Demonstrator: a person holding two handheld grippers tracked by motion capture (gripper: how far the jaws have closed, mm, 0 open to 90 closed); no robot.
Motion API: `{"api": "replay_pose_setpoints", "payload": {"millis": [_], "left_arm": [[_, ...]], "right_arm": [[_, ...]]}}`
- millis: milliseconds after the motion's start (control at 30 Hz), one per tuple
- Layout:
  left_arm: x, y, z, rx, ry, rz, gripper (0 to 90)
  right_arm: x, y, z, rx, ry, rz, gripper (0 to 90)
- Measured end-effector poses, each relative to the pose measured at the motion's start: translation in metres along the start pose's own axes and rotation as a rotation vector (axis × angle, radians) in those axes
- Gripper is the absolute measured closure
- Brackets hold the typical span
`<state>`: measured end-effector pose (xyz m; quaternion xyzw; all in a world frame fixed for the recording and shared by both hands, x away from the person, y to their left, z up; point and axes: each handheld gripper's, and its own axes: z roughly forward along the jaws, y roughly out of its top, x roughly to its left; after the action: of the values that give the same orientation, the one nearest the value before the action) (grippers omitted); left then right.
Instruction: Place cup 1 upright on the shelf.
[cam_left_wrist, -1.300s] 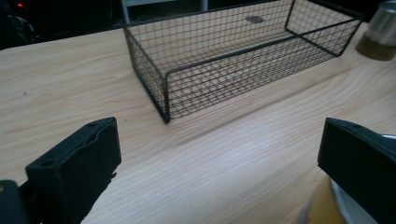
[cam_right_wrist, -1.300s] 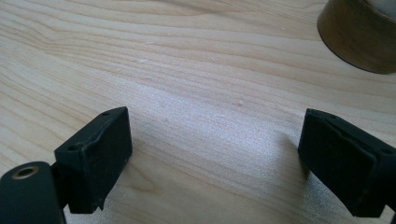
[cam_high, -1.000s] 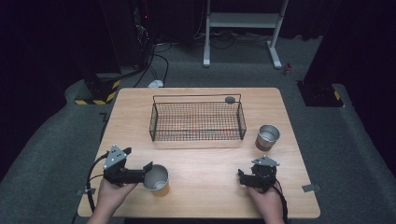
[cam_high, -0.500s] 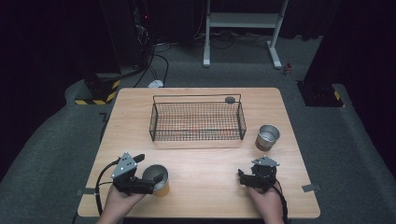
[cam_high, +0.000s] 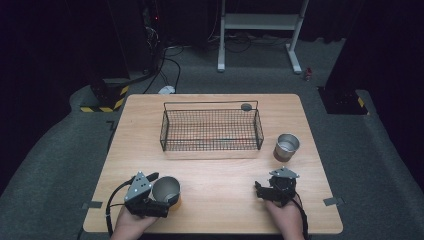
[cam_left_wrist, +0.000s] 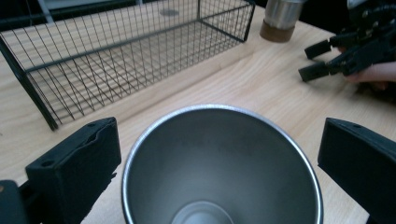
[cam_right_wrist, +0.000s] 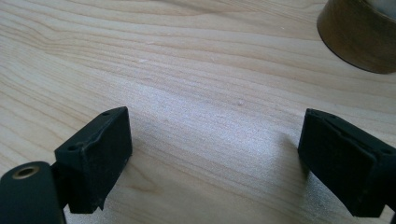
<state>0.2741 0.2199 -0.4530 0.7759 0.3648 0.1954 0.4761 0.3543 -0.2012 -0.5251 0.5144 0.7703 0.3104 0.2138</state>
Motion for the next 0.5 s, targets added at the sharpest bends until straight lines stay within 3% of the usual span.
{"api": "replay_pose_setpoints", "payload": {"millis": [200,400,500], "left_arm": [[-0.002,-0.005,0.005,0.003,-0.001,0.010,0.0],[0.000,-0.011,0.007,-0.007,-0.019,-0.019,0.0],[-0.001,-0.016,0.007,0.017,-0.022,-0.014,0.1]], "right_arm": [[0.000,0.000,0.000,0.000,0.000,0.000,9.8],[0.000,-0.001,-0.001,-0.001,0.001,0.000,9.8],[0.000,-0.001,-0.001,-0.001,0.001,0.000,9.8]]}}
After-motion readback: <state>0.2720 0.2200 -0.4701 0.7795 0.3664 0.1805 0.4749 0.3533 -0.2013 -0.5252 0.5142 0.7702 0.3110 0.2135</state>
